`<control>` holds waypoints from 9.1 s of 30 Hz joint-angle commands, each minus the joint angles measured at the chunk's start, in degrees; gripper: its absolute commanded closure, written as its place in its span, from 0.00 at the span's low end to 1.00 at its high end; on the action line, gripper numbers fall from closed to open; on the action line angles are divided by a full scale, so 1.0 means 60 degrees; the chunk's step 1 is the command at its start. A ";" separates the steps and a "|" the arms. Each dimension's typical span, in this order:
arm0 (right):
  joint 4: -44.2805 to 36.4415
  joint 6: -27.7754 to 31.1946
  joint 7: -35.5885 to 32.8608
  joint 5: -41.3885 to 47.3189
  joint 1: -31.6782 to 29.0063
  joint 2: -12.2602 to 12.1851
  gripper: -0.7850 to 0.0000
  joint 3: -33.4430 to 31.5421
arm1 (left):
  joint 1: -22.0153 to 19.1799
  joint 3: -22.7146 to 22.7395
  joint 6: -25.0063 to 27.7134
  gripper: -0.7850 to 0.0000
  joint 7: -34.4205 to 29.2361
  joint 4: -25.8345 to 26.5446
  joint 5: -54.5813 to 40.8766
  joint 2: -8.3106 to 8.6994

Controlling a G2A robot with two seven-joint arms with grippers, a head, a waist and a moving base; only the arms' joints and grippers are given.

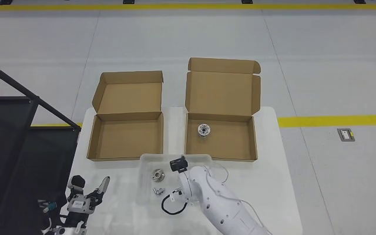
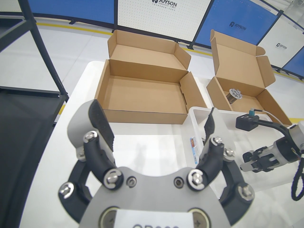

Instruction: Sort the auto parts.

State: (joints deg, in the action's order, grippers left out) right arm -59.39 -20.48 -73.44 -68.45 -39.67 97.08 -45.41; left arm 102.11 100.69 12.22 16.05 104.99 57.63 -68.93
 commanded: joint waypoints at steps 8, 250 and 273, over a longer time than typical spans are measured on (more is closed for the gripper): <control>0.0290 0.0066 0.0028 0.0021 0.0072 0.0104 0.70 -0.0006 | 0.0000 0.0000 0.0000 0.00 0.0000 0.0000 0.0000 0.0000; -0.0484 0.2811 -0.0088 -0.0609 -0.0551 -0.0577 0.67 -0.1089 | 0.0000 0.0000 0.0000 0.00 0.0000 0.0000 0.0000 0.0000; -0.1733 0.2966 -0.0107 -0.0807 -0.0899 -0.0692 1.00 -0.1406 | 0.0000 0.0000 0.0000 0.00 0.0000 0.0000 0.0000 0.0000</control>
State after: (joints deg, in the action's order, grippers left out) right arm -68.45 -2.92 -73.96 -72.98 -44.65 93.07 -53.65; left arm 102.11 100.69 12.22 16.05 104.99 57.63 -68.93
